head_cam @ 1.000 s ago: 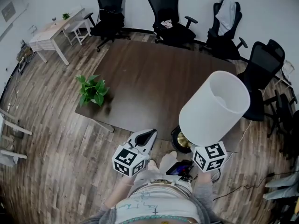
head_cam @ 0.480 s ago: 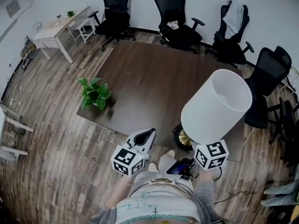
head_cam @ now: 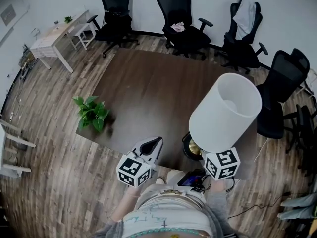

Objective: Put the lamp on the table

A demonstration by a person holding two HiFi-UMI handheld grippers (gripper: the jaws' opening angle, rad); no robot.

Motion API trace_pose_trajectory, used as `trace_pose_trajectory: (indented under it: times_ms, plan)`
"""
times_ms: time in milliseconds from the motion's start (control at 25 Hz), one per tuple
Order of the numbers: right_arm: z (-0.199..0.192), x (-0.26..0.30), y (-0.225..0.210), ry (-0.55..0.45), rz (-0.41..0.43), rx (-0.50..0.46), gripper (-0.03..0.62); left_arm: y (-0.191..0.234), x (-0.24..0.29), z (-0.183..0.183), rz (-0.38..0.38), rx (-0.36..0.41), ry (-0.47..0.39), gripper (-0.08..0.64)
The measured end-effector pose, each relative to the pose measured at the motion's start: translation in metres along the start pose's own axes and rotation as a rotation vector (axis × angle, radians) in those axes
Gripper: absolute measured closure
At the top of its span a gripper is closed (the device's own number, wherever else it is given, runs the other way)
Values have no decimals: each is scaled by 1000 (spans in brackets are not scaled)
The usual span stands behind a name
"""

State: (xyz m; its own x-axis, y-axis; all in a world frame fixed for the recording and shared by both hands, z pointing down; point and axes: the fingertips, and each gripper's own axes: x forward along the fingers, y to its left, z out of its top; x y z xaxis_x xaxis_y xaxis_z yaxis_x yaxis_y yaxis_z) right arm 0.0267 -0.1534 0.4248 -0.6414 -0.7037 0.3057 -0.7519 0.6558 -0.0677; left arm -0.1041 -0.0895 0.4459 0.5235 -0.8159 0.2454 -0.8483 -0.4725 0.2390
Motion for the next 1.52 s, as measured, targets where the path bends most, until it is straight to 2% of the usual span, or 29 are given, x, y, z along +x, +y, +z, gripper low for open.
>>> trace_pose_trajectory:
  times_ms: [400,800,1520]
  plan:
    - [-6,8,-55,14,-18,5,560,13,38,-1,40,-1,38,549]
    - [-15,10,-79,14,-44,9,560,30,50,-8,68,2,78,549]
    - [-17,44,-81,17,-211,95,560,74,85,15,-138,56,145,549]
